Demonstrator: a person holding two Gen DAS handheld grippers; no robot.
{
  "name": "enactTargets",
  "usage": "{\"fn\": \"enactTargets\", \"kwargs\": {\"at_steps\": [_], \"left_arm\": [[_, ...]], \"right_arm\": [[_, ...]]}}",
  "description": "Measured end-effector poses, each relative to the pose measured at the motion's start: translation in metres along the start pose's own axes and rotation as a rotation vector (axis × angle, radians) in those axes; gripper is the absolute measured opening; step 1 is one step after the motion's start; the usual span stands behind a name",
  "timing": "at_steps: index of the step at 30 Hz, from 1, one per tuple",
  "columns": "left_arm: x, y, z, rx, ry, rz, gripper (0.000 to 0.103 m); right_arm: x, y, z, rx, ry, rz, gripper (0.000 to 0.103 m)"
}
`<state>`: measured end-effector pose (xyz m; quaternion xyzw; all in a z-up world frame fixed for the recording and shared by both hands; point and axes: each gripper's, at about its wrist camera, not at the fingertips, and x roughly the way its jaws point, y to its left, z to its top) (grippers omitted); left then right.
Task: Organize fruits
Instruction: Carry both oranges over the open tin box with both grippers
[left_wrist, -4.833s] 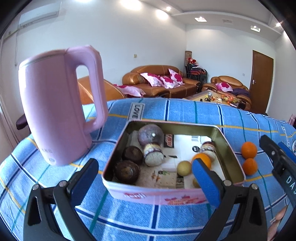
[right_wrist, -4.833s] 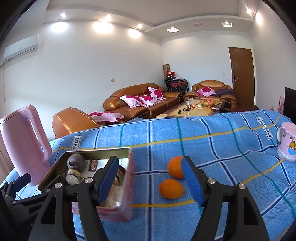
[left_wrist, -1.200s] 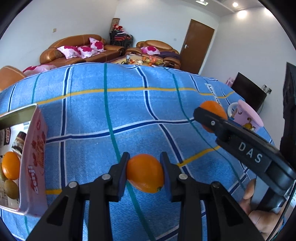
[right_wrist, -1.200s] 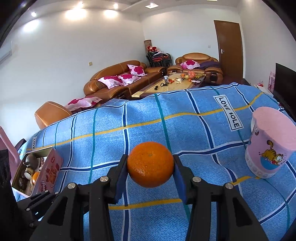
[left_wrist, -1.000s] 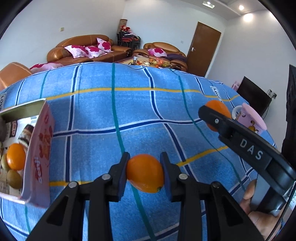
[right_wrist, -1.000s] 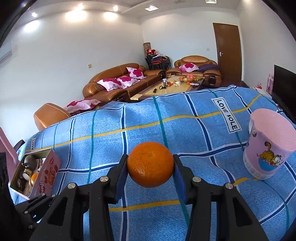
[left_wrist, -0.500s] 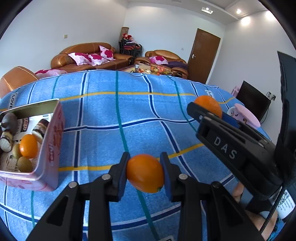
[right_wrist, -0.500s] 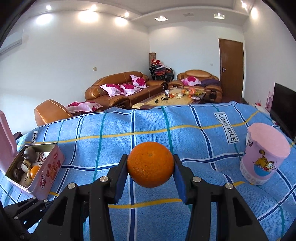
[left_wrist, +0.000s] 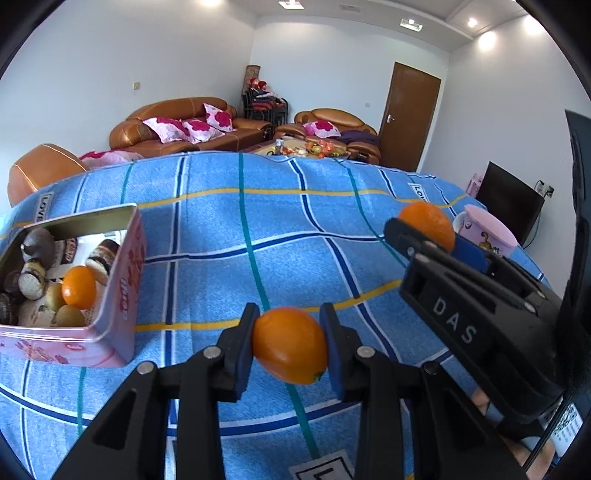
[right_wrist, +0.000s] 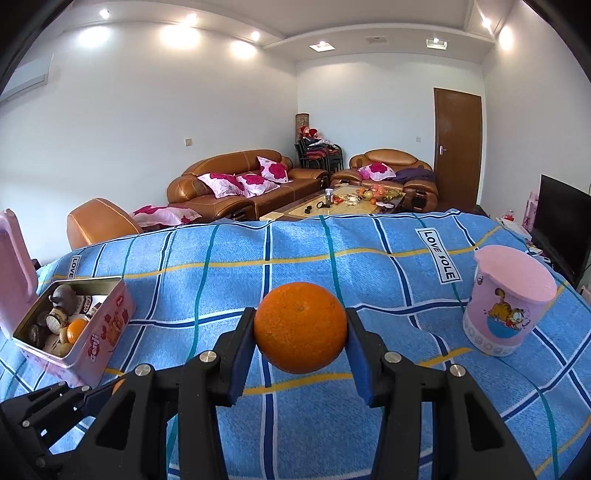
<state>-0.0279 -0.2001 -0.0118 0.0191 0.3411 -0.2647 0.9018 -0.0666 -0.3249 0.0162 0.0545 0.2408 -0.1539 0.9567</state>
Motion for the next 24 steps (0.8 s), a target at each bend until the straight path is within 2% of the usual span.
{"fn": "enactTargets", "kwargs": {"at_steps": [5, 9, 12, 16, 24], "left_arm": [[-0.014, 0.019, 0.010, -0.030, 0.014, -0.011, 0.035], [-0.031, 0.044, 0.029, 0.021, -0.039, 0.068, 0.035], [-0.043, 0.072, 0.044, 0.029, -0.079, 0.124, 0.035], [-0.049, 0.111, 0.055, 0.008, -0.106, 0.182, 0.035], [-0.037, 0.162, 0.059, -0.048, -0.120, 0.246, 0.035]], "right_arm": [[-0.004, 0.000, -0.002, -0.006, 0.014, -0.002, 0.049], [-0.006, 0.007, 0.003, -0.024, 0.033, 0.011, 0.048], [-0.010, 0.017, 0.018, -0.015, 0.010, 0.025, 0.048], [-0.010, 0.046, 0.042, -0.031, -0.044, 0.033, 0.048], [0.019, 0.117, 0.056, 0.048, -0.045, 0.081, 0.048]]}}
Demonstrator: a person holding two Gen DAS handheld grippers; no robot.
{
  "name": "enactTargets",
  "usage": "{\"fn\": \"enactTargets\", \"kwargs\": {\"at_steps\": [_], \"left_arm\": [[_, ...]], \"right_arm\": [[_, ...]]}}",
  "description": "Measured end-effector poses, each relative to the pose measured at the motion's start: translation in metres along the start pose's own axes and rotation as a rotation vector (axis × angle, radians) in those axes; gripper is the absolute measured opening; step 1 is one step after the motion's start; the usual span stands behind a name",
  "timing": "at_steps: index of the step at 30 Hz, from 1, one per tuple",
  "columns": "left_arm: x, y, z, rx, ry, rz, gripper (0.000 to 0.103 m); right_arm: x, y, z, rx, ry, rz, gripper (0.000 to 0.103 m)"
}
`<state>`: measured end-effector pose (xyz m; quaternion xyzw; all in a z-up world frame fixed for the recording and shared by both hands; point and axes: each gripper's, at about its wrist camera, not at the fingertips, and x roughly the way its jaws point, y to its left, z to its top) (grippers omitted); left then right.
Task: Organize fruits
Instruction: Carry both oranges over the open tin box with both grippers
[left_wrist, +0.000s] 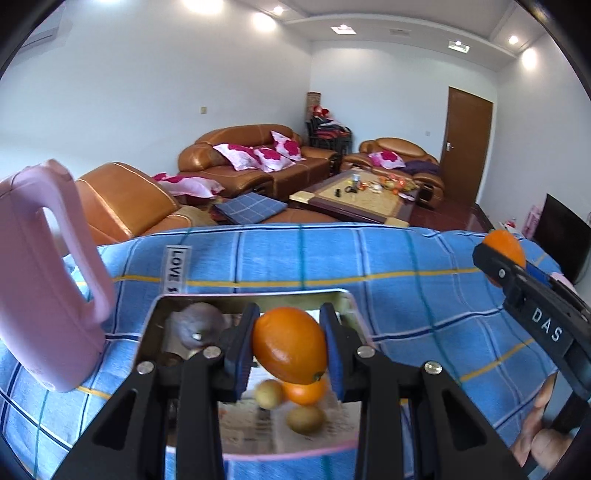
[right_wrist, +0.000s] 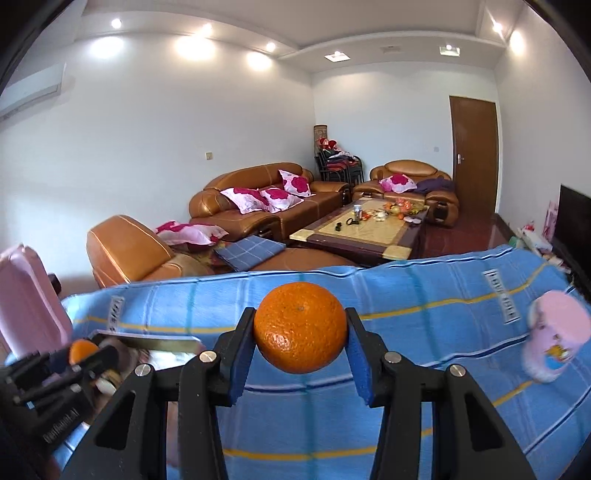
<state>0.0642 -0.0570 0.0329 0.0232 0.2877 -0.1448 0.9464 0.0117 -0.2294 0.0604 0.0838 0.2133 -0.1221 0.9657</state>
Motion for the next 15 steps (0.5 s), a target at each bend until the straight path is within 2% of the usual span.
{"fn": "enactTargets", "kwargs": {"at_steps": [8, 15], "left_arm": [[0.012, 0.022, -0.017, -0.014, 0.015, 0.044, 0.035], [0.008, 0.028, -0.027, 0.014, 0.006, 0.097, 0.035]], "right_arm": [[0.009, 0.031, -0.021, 0.075, 0.018, 0.036, 0.048], [0.007, 0.038, -0.039, 0.052, 0.011, 0.021, 0.049]]}}
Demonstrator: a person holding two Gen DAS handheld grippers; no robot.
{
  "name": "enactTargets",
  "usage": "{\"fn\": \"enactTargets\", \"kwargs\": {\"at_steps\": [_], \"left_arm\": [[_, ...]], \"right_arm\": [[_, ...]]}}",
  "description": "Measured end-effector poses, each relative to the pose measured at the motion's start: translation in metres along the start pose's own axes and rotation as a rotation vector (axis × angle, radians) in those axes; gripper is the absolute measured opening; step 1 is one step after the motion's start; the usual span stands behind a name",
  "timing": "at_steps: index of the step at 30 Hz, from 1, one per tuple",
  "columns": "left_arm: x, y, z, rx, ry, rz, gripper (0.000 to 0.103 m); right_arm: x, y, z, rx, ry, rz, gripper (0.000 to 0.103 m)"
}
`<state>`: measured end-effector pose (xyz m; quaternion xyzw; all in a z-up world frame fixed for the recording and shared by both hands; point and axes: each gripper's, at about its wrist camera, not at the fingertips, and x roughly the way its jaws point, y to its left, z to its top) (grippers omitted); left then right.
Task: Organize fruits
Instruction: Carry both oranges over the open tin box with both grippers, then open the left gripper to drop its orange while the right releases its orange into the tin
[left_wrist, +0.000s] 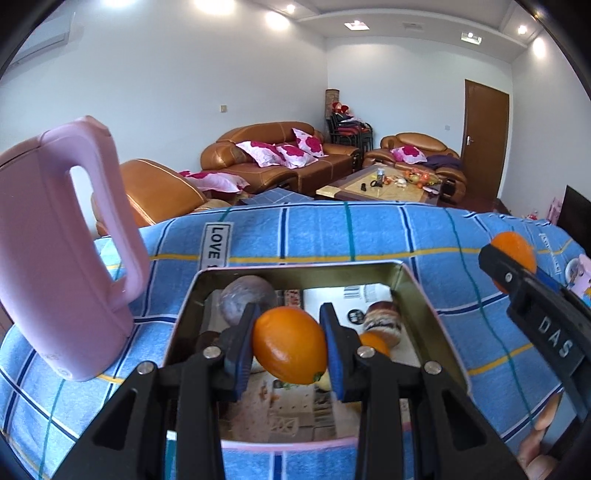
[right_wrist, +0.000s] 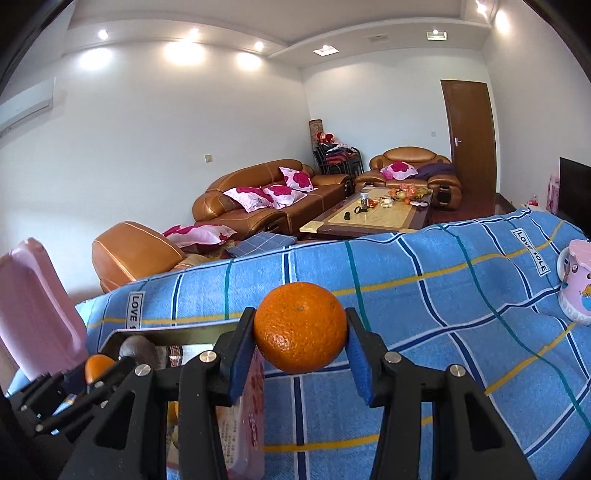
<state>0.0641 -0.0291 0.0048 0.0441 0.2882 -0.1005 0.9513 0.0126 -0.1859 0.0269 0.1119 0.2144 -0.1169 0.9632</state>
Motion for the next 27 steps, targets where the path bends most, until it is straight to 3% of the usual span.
{"fn": "enactTargets", "kwargs": {"at_steps": [13, 27], "left_arm": [[-0.005, 0.019, -0.004, -0.027, -0.014, 0.027, 0.035], [0.005, 0.033, -0.005, -0.045, 0.007, 0.091, 0.035]], "right_arm": [[-0.020, 0.032, -0.010, -0.137, -0.073, 0.064, 0.049], [-0.022, 0.061, -0.022, -0.236, -0.086, 0.132, 0.049]]}}
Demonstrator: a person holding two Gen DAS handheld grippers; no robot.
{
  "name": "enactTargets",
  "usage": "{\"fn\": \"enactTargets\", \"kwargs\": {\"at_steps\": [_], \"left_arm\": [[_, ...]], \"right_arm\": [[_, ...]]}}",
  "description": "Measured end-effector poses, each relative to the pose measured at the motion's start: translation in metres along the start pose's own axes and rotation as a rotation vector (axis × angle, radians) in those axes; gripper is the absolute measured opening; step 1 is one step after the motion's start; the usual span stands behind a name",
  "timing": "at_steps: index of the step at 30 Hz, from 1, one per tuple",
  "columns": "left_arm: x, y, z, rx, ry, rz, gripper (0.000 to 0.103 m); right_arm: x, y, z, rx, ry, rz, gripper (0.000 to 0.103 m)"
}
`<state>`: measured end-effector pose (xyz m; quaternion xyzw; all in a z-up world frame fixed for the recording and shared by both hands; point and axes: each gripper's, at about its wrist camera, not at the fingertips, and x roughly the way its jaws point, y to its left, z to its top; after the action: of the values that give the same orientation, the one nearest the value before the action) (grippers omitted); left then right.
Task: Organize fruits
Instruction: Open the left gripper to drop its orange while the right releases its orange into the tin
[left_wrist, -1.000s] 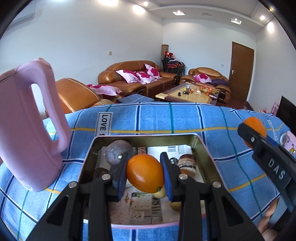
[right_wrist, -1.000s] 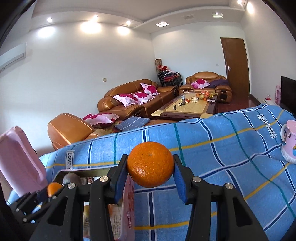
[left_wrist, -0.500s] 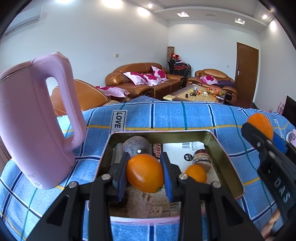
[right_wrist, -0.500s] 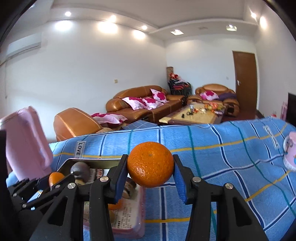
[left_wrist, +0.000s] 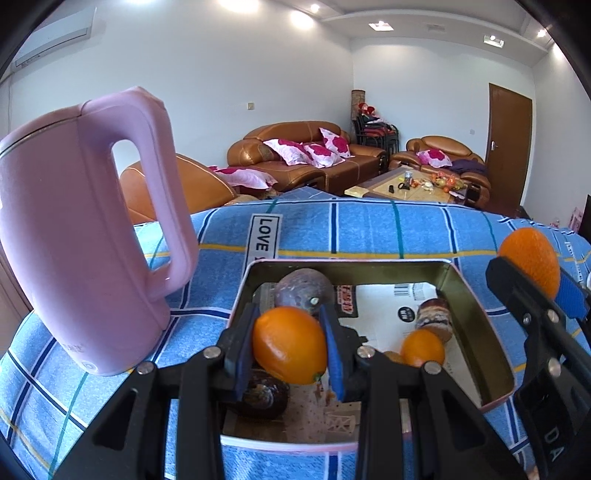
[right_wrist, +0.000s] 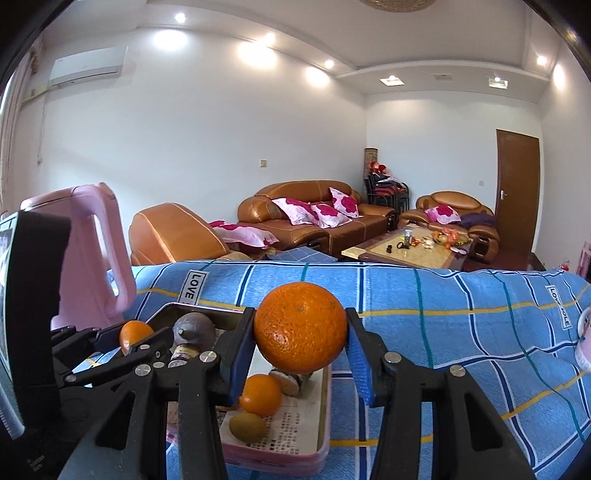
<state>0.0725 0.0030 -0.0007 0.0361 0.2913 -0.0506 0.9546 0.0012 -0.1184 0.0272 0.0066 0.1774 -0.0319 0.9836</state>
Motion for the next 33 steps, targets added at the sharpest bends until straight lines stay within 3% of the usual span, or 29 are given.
{"fn": "enactTargets", "kwargs": {"at_steps": [9, 18, 26, 33], "left_arm": [[0.009, 0.005, -0.001, -0.014, 0.033, 0.010, 0.035], [0.017, 0.011, -0.001, -0.033, 0.056, -0.002, 0.035], [0.023, 0.005, 0.001, -0.005, 0.071, -0.036, 0.035], [0.028, -0.007, 0.003, 0.029, 0.095, -0.089, 0.035]], "right_arm": [[0.003, 0.002, -0.003, -0.005, 0.016, -0.008, 0.049], [0.029, 0.001, 0.004, 0.036, 0.151, 0.004, 0.049], [0.054, 0.004, 0.000, 0.074, 0.189, 0.022, 0.049], [0.067, -0.005, -0.001, 0.125, 0.222, 0.100, 0.049]]}}
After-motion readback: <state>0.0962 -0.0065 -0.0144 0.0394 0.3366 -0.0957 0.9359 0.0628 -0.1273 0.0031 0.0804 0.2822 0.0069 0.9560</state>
